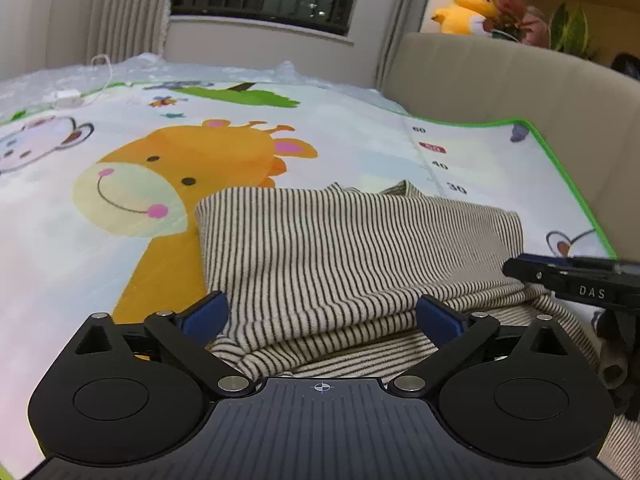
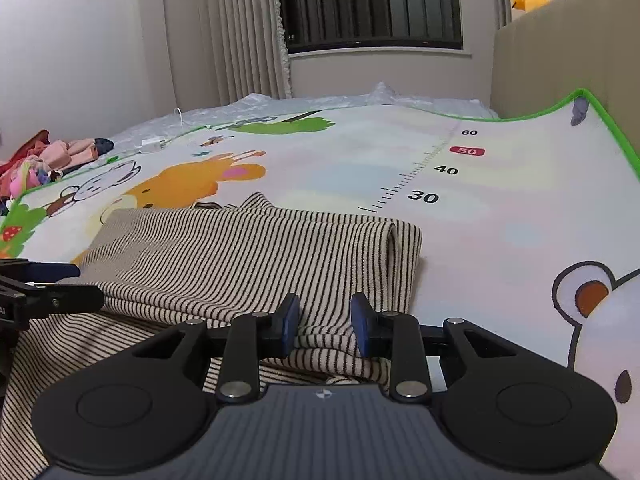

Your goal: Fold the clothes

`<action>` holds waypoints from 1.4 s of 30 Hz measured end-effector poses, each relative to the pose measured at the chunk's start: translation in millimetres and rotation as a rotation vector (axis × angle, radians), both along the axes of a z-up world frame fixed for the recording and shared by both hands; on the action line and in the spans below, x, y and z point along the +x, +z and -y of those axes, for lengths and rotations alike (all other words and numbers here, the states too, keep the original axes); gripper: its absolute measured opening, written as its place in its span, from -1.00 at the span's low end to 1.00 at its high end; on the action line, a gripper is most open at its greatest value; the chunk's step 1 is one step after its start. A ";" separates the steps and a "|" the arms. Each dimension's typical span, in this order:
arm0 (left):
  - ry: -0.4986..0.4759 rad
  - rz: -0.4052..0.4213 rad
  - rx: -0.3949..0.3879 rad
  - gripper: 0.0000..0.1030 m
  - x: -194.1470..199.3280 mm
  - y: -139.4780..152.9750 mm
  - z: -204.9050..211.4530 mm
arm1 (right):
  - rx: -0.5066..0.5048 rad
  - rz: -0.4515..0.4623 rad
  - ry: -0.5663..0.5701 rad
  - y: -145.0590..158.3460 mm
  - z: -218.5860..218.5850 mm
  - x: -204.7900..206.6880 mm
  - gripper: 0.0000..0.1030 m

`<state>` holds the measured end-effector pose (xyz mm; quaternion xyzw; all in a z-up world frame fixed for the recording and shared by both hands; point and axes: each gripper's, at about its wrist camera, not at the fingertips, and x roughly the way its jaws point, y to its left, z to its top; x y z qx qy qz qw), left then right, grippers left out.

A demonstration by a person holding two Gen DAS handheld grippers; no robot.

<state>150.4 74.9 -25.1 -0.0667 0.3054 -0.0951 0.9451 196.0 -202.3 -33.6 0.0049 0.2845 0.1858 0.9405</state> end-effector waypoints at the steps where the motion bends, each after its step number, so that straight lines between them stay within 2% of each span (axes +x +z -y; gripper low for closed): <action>1: 0.000 0.002 0.003 1.00 -0.9 0.3 0.3 | -0.006 0.003 -0.001 0.1 -0.8 -0.9 -0.46; 20: 0.006 0.018 -0.036 1.00 -3.2 -3.3 -4.0 | -0.122 0.068 -0.048 -0.4 -18.4 -14.7 -0.38; 24: 0.016 -0.008 -0.024 1.00 1.3 2.5 -0.8 | -0.123 0.066 -0.078 -0.9 -16.6 -13.9 -0.19; 25: 0.021 -0.015 -0.016 1.00 2.5 5.5 1.0 | -0.120 0.063 -0.088 -1.1 -15.3 -13.3 -0.09; 26: 0.022 -0.014 -0.018 1.00 2.5 9.4 2.0 | -0.114 0.059 -0.094 -1.3 -14.0 -12.6 0.14; 30: 0.047 0.003 -0.041 1.00 1.8 25.5 1.0 | -0.077 0.035 -0.092 -2.4 -8.3 -8.8 0.22; 34: 0.093 -0.067 0.016 1.00 13.1 14.5 3.4 | -0.039 0.012 -0.091 -3.5 -2.7 -5.0 0.21; 35: 0.097 -0.086 0.024 1.00 15.7 8.7 3.6 | -0.030 0.006 -0.090 -3.8 -1.3 -4.1 0.15; 36: 0.099 -0.092 0.028 1.00 16.7 4.2 4.0 | -0.021 0.000 -0.090 -4.1 0.1 -3.1 0.06; 42: 0.093 -0.080 0.040 1.00 19.5 -1.5 7.2 | 0.007 -0.026 -0.073 -3.2 2.2 7.1 -0.18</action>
